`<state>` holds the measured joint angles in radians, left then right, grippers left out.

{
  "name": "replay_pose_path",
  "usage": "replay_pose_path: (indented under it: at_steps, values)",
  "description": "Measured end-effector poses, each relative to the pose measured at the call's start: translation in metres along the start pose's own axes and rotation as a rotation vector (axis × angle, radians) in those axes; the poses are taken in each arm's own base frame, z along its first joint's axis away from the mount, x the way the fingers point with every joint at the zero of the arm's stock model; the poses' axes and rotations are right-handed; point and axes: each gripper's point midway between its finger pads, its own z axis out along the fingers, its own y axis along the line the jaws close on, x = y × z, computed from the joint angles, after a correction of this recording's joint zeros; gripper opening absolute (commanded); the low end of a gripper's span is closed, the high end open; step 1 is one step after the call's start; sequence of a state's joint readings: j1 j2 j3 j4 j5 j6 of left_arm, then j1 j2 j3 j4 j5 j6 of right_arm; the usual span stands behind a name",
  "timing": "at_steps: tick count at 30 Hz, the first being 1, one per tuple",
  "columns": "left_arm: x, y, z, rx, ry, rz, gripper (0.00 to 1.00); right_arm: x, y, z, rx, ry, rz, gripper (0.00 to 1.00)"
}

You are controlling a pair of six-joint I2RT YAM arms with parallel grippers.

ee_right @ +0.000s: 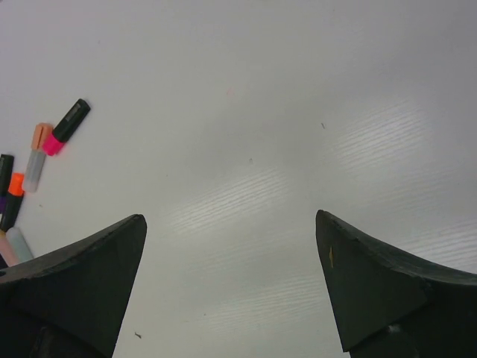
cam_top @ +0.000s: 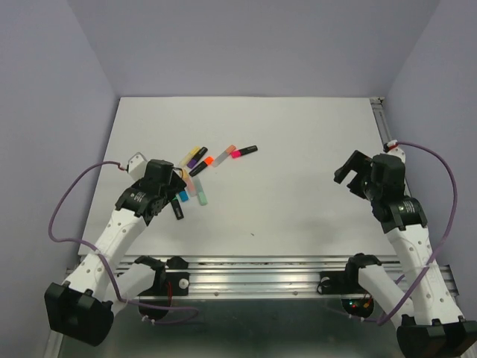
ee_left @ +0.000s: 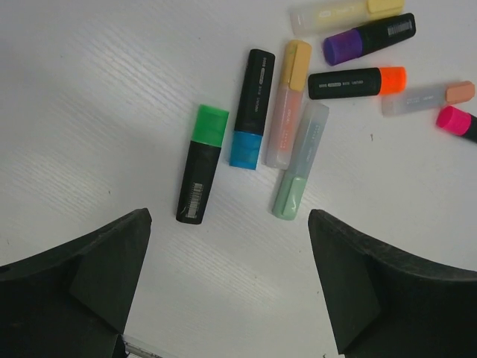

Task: Open the pen caps

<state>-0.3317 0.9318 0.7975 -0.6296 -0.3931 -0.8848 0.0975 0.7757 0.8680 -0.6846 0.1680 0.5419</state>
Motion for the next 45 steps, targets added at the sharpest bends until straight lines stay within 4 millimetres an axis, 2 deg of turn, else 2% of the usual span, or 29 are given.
replay_pose_path:
  at_steps: [5,10,13,15,16,20,27,31,35,38,45]
  values:
    - [0.020,0.008,0.012,-0.031,0.063,0.030,0.99,-0.006,-0.003,-0.003,0.019,-0.036,0.021,1.00]
    - [0.039,0.014,0.032,-0.091,0.130,0.064,0.98,-0.004,-0.008,0.003,0.056,-0.027,0.036,1.00]
    - [0.053,0.019,0.043,-0.110,0.172,0.079,0.88,0.001,-0.009,0.010,0.072,0.001,0.029,1.00]
    - [0.059,0.020,0.050,-0.120,0.193,0.086,0.87,0.003,-0.010,0.013,0.080,0.017,0.026,1.00]
    - [0.063,0.021,0.054,-0.126,0.204,0.091,0.82,0.004,-0.010,0.014,0.081,0.020,0.025,1.00]
    - [0.071,0.026,0.069,-0.169,0.235,0.098,0.79,0.007,-0.012,0.015,0.085,0.022,0.020,1.00]
    - [0.081,0.039,0.088,-0.211,0.265,0.084,0.76,0.013,-0.018,0.017,0.104,0.036,0.012,1.00]
    - [0.078,0.035,0.092,-0.194,0.252,0.076,0.75,0.013,-0.019,0.017,0.106,0.034,0.012,1.00]
    - [0.076,0.032,0.096,-0.183,0.241,0.081,0.69,0.013,-0.019,0.017,0.109,0.033,0.012,1.00]
    - [0.074,0.032,0.100,-0.190,0.230,0.093,0.59,0.013,-0.020,0.017,0.111,0.032,0.012,1.00]
    - [0.069,0.032,0.107,-0.226,0.213,0.112,0.55,0.012,-0.021,0.017,0.121,0.026,0.012,1.00]
